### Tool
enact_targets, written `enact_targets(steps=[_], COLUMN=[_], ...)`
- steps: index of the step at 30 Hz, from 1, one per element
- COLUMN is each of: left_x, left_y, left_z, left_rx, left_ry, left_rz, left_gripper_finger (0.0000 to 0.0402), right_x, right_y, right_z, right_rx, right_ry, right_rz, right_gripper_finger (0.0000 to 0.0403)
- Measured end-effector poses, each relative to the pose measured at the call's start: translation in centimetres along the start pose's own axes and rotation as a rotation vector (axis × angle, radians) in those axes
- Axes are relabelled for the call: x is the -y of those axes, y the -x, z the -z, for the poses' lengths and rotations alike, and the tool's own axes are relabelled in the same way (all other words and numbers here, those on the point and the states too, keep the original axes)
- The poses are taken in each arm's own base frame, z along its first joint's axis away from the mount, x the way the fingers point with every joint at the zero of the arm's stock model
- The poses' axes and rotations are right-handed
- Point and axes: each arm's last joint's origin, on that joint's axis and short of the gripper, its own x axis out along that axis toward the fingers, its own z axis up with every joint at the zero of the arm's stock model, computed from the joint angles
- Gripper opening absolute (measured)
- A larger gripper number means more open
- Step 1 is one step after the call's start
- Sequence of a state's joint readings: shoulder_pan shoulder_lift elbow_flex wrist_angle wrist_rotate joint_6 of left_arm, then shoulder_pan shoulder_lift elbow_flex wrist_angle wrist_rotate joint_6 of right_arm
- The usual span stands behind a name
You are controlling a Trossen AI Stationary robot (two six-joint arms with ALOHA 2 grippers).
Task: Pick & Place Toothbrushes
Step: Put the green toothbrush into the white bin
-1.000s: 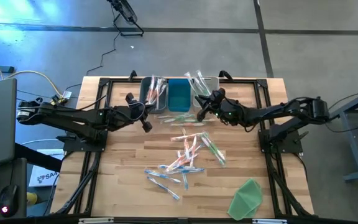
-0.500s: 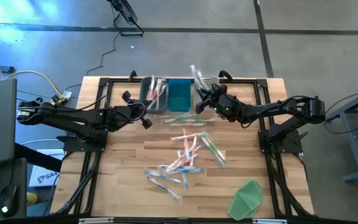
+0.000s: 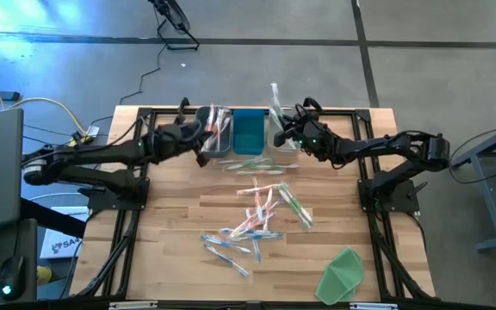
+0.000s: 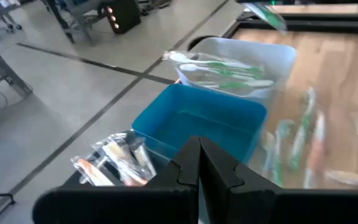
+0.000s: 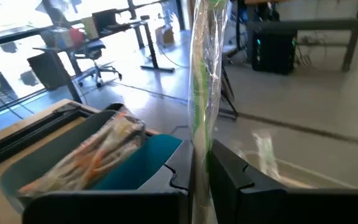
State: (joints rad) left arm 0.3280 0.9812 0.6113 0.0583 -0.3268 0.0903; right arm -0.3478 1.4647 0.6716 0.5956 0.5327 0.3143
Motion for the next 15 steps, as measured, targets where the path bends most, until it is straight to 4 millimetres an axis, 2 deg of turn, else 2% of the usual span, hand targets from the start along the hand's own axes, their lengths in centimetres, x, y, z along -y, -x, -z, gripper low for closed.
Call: enact_targets(steps=[7, 15], left_x=[-2.5, -2.9], left_y=[-0.8, -0.9], left_z=[0.4, 0.4], left_rx=[-0.015, -0.013], left_ry=[0.043, 0.049], left_rz=[0.016, 0.021], left_gripper_finger=[0.0000, 0.0000], right_x=[1.2, 2.2], right_y=[-0.7, -2.3], right_z=[1.1, 3.7], right_rx=[-0.088, -0.176], right_ry=[-0.024, -0.020], right_rz=[0.066, 0.108], right_gripper_finger=[0.0020, 0.0020])
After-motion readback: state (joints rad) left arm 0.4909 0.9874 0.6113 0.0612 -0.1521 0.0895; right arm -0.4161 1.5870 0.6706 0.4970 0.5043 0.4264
